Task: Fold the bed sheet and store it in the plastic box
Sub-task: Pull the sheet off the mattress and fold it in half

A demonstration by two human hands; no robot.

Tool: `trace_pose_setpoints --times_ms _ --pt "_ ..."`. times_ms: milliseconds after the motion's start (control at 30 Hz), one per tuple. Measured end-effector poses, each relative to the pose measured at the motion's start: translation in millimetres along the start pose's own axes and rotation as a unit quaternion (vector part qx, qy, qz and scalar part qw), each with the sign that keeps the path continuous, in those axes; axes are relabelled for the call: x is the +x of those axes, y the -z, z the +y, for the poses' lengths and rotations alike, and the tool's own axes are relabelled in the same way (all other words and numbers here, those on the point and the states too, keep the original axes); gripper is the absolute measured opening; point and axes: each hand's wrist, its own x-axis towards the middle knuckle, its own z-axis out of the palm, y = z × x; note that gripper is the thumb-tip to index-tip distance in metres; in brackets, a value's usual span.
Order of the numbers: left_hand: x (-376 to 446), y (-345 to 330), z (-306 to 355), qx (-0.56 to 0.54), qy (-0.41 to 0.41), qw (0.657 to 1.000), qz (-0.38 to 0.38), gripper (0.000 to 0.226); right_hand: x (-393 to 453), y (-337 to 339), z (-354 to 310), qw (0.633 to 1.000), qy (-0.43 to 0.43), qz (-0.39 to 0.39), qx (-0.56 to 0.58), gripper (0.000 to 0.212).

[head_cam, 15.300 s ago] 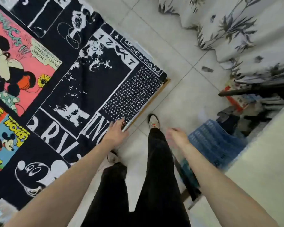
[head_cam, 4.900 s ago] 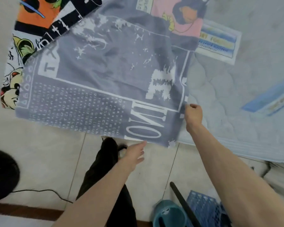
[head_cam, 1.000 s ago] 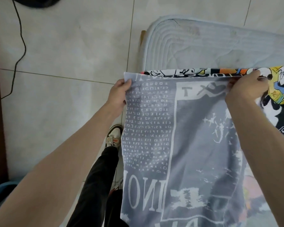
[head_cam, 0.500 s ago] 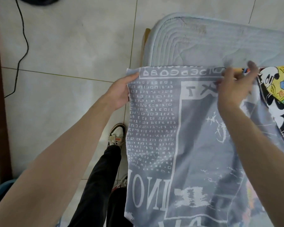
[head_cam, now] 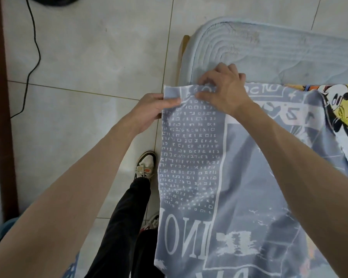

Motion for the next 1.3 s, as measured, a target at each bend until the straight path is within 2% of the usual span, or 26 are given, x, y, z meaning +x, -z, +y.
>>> trace_pose_setpoints --times_ms 67,133,233,300,367,467,600,733,900,1067,1167,1233,1300 --pt "1.1 -1.7 -3.2 0.009 -0.011 1.000 0.023 0.027 -0.3 4.7 -11.2 0.999 0.024 -0.006 0.047 0.019" --pt "0.3 -0.8 -6.2 -0.029 -0.034 0.998 0.041 0.022 -4.0 11.8 -20.0 0.993 0.041 -0.054 0.096 0.014" --pt "-0.7 -2.5 -10.2 -0.076 -0.060 0.994 0.043 0.019 -13.7 23.0 -15.4 0.970 -0.011 -0.168 0.173 0.011" --pt "-2.4 -2.2 -12.2 -0.090 -0.063 0.993 0.041 0.020 -15.3 25.6 -11.9 0.963 -0.038 -0.197 0.180 0.008" --pt "-4.8 -3.5 -13.2 -0.097 -0.064 0.992 0.043 0.022 -12.6 25.4 -13.1 0.959 -0.052 -0.220 0.173 0.016" --pt "-6.8 -5.4 -14.2 -0.067 -0.076 0.993 0.062 0.026 -0.6 14.1 -22.3 0.970 -0.033 -0.193 0.142 0.031" --pt "-7.6 -6.8 -11.4 -0.064 -0.093 0.990 0.080 0.016 16.3 -1.6 -37.9 0.980 0.001 -0.132 0.149 0.015" --pt "-7.4 -6.9 -8.7 -0.046 -0.109 0.988 0.096 0.015 27.4 -2.9 -46.4 0.982 0.043 -0.179 0.042 0.018" --pt "-7.5 -5.7 -5.5 -0.018 -0.114 0.986 0.122 0.023 36.7 -3.4 -54.1 0.976 0.019 -0.215 -0.024 0.023" --pt "-6.2 -3.3 -1.3 0.052 -0.134 0.977 0.158 0.011 34.0 -13.6 -58.4 0.985 -0.004 -0.173 -0.011 0.027" --pt "-1.3 -3.4 1.6 0.083 -0.144 0.969 0.183 0.016 29.5 -21.1 -57.4 0.992 -0.008 -0.120 -0.030 0.032" --pt "4.2 -2.8 4.6 0.099 -0.142 0.965 0.199 0.019 24.0 -26.7 -57.7 0.995 -0.001 -0.064 -0.072 0.035" --pt "10.4 -1.5 7.5 0.116 -0.136 0.959 0.219 0.028 15.6 -33.1 -56.9 0.992 0.010 0.028 -0.121 0.033"
